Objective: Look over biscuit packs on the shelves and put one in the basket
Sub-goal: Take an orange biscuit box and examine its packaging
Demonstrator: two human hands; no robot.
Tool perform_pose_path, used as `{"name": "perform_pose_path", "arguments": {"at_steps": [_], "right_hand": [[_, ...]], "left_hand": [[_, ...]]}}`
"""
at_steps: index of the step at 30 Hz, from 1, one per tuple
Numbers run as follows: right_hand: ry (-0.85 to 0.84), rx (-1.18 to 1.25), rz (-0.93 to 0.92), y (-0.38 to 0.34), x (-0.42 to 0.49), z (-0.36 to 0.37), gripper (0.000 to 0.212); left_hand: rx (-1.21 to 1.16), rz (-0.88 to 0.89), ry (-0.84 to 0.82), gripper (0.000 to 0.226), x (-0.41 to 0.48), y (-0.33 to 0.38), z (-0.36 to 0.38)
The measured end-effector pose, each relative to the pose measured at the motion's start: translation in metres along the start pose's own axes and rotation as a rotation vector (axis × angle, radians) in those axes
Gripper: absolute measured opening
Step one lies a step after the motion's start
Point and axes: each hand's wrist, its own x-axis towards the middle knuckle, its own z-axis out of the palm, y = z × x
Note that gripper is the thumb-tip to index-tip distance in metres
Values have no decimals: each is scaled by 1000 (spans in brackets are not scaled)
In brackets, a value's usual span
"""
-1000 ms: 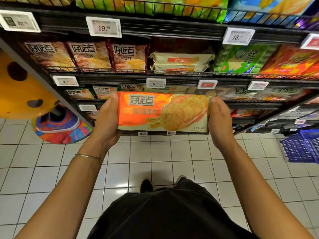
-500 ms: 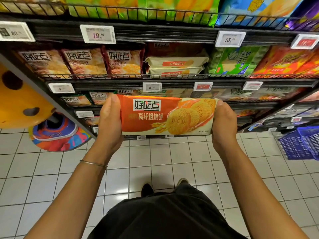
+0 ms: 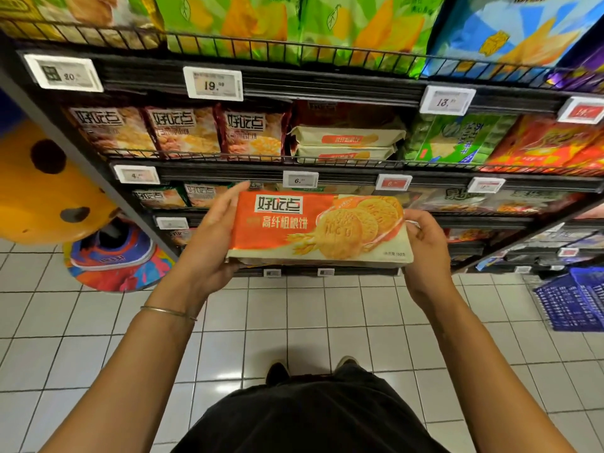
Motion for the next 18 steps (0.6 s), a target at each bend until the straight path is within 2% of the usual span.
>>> {"name": "perform_pose_path", "arguments": {"at_steps": [4,6,10,16,18], "right_hand": [[-68,8,-52,-3,-1,6,45],[-110,-27,-80,-4,-2,6,45],[-168,-4,1,0,-3,5,36],[-271,-96,0,5,-8,5,51],[-285,-76,53,6,-7,5,52]], "left_hand": [[-1,-95,-21,24,0,0,-11],[-8,-154,-27,25,-2,-1,-14],[-123,-329,0,27,-5,-8,-19],[-273,-477,-2,34,-11,-16,-23],[-340,-500,-27,47,-13,-16,-26]]}}
